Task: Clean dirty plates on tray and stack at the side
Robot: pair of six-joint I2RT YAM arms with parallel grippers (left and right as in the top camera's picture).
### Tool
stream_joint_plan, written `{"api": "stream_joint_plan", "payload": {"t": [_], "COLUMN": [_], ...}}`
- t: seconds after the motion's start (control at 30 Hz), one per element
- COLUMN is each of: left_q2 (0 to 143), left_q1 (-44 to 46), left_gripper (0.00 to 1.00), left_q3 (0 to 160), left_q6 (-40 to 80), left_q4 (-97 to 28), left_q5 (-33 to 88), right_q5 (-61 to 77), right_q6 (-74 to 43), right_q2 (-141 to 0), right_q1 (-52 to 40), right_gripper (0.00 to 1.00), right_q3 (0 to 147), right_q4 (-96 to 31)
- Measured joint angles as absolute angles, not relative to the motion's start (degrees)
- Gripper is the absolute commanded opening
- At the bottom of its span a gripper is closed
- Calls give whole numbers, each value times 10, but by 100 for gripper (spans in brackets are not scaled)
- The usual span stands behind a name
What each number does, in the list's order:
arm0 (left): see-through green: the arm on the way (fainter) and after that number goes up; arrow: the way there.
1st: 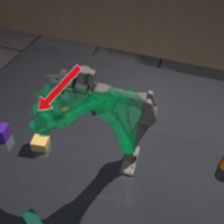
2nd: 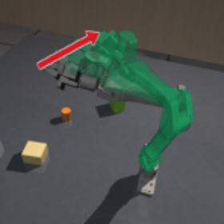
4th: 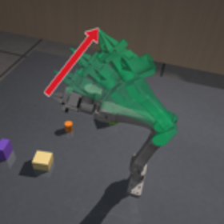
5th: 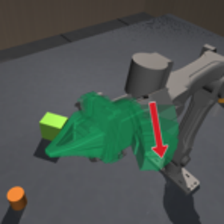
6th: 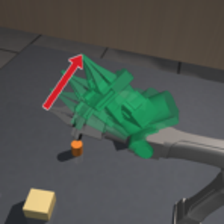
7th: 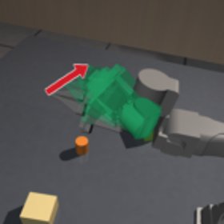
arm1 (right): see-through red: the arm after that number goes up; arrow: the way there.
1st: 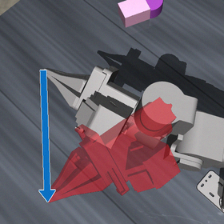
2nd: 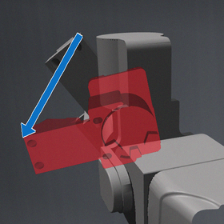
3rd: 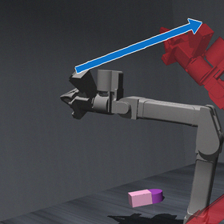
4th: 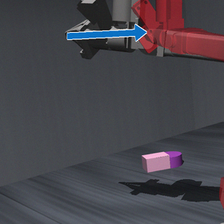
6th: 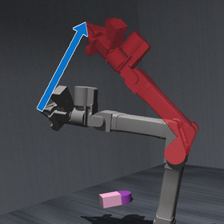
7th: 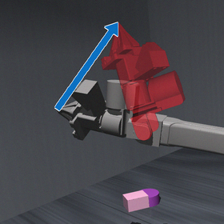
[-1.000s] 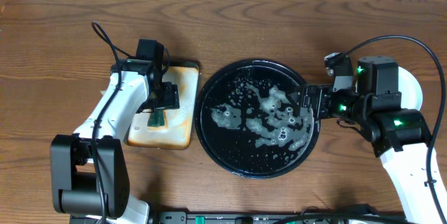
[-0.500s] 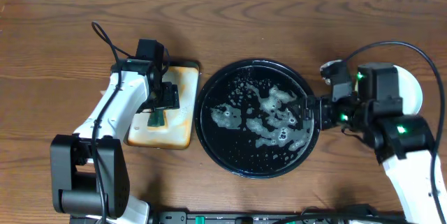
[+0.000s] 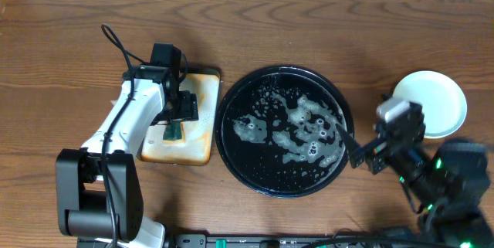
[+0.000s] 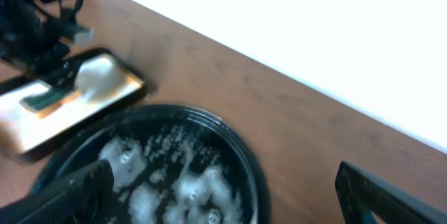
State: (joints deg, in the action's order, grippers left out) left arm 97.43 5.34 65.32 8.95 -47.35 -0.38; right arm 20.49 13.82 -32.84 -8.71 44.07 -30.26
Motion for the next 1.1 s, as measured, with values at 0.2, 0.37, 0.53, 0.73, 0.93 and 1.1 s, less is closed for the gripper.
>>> {"api": "stream_joint_plan", "payload": {"t": [0.2,0.37,0.53,0.73,0.93,1.1], "left_q2": [974,974,974,974,974,974], "left_q1": [53,53,53,53,53,53], "left_gripper": [84,84,84,83,84,84], "left_q3": [653,653,653,653,653,653], "left_q6": [89,90,89,89,89,90], "left_q4": [-473,-473,-474,-474,-473,-473], "left_q5": [-4,-4,-4,-4,-4,-4], "right_q5": [194,193,195,195,195,195], "right_q6": [147,148,149,149,149,149], "right_q2": [-165,-29,-13,-9,-9,-9], "right_q1": [-84,-84,-84,-84,-84,-84], "right_gripper": [99,99,99,99,99,99], "right_q3": [239,127,58,7,6,6], "right_q4": [-245,-209,-114,-29,-27,-27]}}
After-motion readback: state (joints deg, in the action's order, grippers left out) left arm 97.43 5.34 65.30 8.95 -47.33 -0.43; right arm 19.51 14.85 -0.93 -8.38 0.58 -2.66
